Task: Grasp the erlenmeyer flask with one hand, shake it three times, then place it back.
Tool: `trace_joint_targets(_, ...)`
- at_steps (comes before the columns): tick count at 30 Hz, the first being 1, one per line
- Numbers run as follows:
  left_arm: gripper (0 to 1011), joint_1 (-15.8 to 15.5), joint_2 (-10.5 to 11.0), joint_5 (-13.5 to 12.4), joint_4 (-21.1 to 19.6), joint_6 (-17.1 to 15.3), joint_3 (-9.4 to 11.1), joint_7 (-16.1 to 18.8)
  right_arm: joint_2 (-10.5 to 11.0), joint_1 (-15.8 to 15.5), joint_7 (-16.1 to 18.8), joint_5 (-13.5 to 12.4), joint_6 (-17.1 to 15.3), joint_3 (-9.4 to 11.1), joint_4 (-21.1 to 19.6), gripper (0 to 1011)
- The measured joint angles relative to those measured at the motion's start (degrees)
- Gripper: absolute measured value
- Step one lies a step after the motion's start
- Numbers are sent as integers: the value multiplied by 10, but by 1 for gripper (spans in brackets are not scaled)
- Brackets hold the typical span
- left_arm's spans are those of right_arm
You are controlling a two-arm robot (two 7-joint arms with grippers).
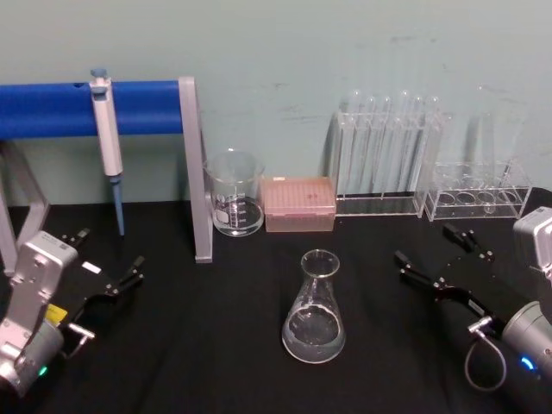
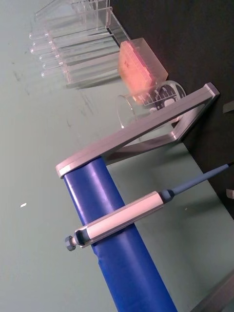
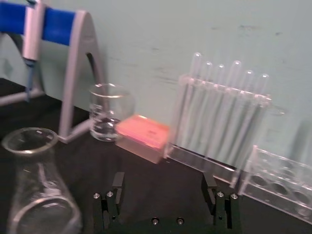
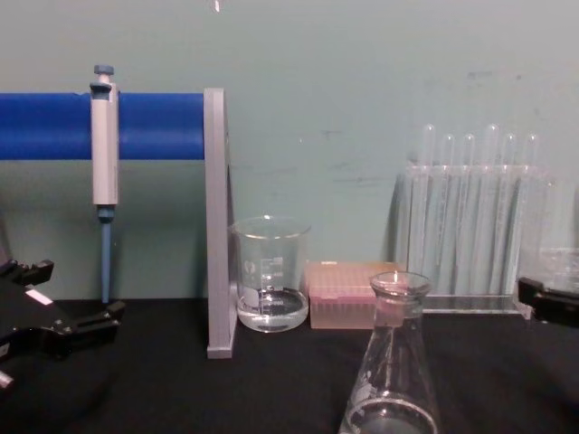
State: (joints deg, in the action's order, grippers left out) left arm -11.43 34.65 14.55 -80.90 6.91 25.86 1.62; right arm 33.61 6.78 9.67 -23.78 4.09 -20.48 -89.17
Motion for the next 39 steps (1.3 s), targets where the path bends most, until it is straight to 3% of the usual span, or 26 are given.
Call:
trace_joint_targets(7,1001,0,0,0,0,0,0,0,-8,-5,50,-33,-19,4,-16,1000)
trace_joint_targets(14,1001,0,0,0,0,0,0,0,-13,-4,97,-46,-33,-2,-20,1000)
trace_joint_targets(26,1001,0,0,0,0,0,0,0,-24,-2,156,-46,-46,-15,-22,1000)
trace_joint_targets(39,1001,0,0,0,0,0,0,0,-42,14,181,-28,-45,-26,-5,1000)
